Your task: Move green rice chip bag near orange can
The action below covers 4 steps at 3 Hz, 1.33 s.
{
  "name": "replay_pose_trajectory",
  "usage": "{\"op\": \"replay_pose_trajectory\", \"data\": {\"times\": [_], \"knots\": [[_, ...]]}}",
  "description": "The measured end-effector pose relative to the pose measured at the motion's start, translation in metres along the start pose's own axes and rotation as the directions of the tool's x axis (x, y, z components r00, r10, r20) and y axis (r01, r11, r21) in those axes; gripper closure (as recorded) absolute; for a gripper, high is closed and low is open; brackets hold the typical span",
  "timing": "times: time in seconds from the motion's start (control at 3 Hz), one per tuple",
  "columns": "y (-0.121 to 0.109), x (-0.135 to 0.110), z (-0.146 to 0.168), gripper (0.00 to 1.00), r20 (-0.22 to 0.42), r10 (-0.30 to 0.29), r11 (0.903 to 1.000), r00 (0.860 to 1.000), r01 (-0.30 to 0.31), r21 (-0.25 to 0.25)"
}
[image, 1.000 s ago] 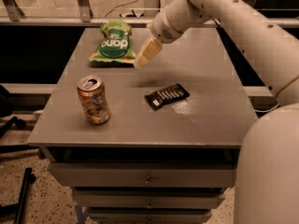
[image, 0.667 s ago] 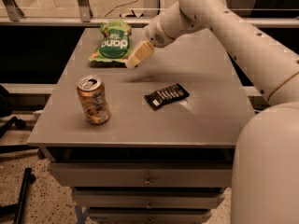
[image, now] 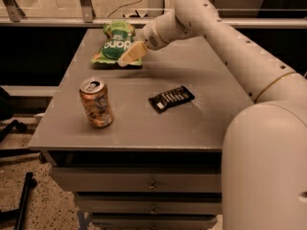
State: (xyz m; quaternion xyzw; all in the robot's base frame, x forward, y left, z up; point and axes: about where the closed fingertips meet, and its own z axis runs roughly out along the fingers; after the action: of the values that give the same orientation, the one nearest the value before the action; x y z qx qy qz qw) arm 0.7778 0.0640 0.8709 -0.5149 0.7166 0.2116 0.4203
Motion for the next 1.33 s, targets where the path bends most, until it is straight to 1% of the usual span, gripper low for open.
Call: {"op": "replay_pose_trajectory", "data": {"times": [0.33,0.67,1.0,1.33], "knots": [[0.001,-0.007,0.016,0.00,0.015,0.020,0.9995,1.000,-0.020,-0.024],[0.002,-0.006,0.026,0.00,0.019,0.064,0.9976,0.998,-0.063,-0.029],[0.004,0.000,0.033,0.00,0.025,0.131,0.9913,0.991,-0.131,-0.017],[0.008,0.010,0.046,0.25,0.024,0.197,0.9805,0.980,-0.196,-0.013]]}}
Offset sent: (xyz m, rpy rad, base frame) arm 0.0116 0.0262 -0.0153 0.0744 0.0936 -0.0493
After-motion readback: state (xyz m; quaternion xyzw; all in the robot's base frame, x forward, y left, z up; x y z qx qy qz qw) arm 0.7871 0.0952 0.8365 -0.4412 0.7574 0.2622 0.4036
